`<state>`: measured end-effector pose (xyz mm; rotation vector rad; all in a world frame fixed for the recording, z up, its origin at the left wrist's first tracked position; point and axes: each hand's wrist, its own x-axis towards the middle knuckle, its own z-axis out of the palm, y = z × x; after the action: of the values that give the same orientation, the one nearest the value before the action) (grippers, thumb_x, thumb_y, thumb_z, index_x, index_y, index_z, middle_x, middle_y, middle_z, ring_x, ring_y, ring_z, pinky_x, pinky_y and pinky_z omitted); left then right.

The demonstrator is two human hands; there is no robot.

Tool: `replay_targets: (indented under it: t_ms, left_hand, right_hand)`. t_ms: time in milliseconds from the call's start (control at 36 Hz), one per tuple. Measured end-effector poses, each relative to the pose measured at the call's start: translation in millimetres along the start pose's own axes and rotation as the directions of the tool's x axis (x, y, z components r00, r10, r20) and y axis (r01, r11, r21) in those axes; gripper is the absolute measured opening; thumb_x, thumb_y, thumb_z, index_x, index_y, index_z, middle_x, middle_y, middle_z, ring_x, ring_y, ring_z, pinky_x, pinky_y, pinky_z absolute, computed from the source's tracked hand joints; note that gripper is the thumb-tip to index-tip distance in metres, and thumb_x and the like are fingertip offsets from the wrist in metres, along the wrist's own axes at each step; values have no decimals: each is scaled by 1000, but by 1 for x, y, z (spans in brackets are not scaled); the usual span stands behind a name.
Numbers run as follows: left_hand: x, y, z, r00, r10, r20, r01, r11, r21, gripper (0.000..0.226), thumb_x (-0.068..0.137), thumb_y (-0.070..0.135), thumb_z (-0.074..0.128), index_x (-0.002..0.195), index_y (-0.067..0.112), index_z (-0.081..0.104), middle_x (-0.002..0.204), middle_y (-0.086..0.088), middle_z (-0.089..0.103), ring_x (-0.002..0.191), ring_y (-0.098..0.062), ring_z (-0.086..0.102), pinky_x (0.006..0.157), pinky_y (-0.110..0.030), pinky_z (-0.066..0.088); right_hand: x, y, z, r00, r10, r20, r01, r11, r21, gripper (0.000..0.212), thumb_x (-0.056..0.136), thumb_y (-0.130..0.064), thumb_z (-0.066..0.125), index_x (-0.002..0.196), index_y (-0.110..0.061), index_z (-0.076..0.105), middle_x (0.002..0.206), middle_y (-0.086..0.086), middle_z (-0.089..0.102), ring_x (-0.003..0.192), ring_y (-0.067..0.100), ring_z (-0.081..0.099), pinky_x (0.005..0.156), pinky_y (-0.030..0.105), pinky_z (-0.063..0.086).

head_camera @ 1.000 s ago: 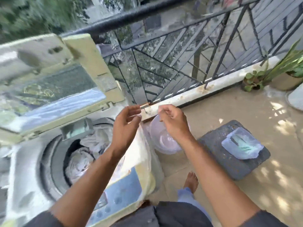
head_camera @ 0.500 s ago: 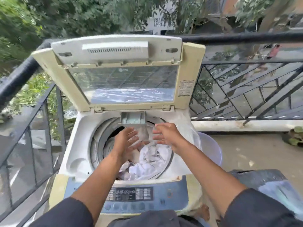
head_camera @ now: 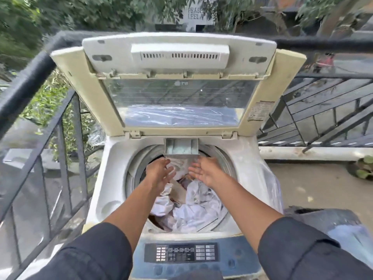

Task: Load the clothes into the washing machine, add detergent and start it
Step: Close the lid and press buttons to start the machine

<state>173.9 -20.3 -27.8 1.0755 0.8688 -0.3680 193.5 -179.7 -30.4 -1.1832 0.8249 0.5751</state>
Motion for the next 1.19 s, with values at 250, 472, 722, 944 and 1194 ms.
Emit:
replay_targets:
  t_ms: [250, 472, 722, 944, 1194]
  left_hand:
    - [20, -1, 2, 999, -40, 9, 41, 998, -41, 16, 109, 9, 56, 121, 5, 65, 126, -8, 66, 107, -26, 67, 100, -46, 58]
    - [27, 2, 8, 999, -30, 28, 34, 988, -150, 21, 110, 16, 56, 126, 5, 65, 118, -8, 69, 114, -26, 66, 105, -43, 56]
    - [45, 9, 14, 999, -25, 36, 31, 985, -167, 35, 107, 26, 62, 134, 3, 65, 124, -5, 73, 107, -21, 71, 89, -38, 62]
    - [57, 19, 18, 998, -19, 55, 26, 992, -125, 39, 107, 35, 62, 133, 6, 65, 117, -3, 72, 102, -21, 71, 74, -30, 62]
    - [70, 23, 22, 999, -32, 39, 36, 992, -120, 47, 104, 37, 65, 135, 2, 64, 114, -5, 75, 107, -22, 71, 81, -34, 64]
  right_hand:
    - [14, 6, 4, 1000, -1, -20, 4, 992, 123, 8, 108, -7, 51, 114, -9, 56, 102, 9, 67, 101, 32, 70, 101, 49, 55]
    - [28, 9, 2, 995, -84, -61, 94, 980, 178, 14, 104, -9, 62, 116, -3, 60, 103, 14, 72, 93, 29, 72, 99, 45, 58]
    - [37, -4, 11, 992, -98, -84, 111, 979, 172, 21, 105, -20, 62, 119, -6, 57, 104, 14, 74, 87, 20, 72, 91, 37, 59]
    - [47, -14, 17, 984, -115, -137, 143, 965, 218, 38, 100, -19, 69, 128, 5, 59, 113, 21, 75, 90, 27, 76, 74, 32, 63]
    - [49, -21, 20, 985, -121, -127, 147, 963, 224, 21, 102, -20, 67, 113, -2, 63, 100, 15, 75, 82, 24, 77, 67, 29, 63]
